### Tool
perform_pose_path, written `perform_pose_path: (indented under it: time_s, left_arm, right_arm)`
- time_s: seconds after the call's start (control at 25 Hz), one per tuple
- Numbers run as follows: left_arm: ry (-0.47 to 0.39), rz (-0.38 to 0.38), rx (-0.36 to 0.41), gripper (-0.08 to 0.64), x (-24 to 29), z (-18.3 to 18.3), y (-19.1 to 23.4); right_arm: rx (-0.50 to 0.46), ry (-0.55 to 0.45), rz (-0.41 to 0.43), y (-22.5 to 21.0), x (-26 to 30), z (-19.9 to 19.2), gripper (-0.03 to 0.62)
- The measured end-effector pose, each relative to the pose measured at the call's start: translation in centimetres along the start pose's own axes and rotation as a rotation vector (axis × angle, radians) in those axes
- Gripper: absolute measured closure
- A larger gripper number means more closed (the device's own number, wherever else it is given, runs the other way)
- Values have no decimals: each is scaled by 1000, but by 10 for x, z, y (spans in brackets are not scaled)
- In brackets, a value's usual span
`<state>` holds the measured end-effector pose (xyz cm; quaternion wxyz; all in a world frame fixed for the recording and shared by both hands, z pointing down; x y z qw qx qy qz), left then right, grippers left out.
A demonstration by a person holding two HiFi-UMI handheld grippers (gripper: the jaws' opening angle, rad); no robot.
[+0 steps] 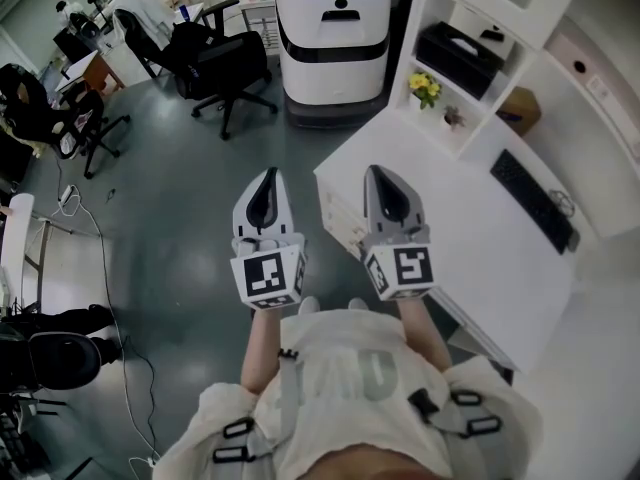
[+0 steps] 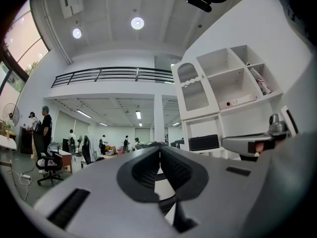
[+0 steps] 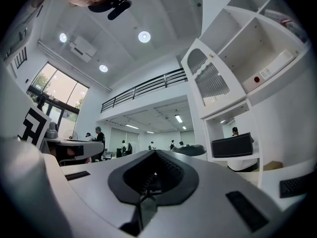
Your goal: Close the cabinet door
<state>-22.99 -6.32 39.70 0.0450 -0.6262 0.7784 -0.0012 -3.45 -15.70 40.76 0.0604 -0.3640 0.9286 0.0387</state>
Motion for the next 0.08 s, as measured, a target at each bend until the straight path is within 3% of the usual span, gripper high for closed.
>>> perform_pose_path:
  time_s: [0.08]
  left_arm:
    - [1, 3, 1, 554, 0, 0, -1]
  right_arm:
    - [-2, 4, 0, -1, -1, -1, 589]
Point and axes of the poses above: the fingertips, and each gripper's own axes: x forward along the fingers, y to its left, z out of its top, the point moved 10 cm from there along -x, backward along the fingers, and after that the axes turned 1 degree about -x, right-handed, at the moved point
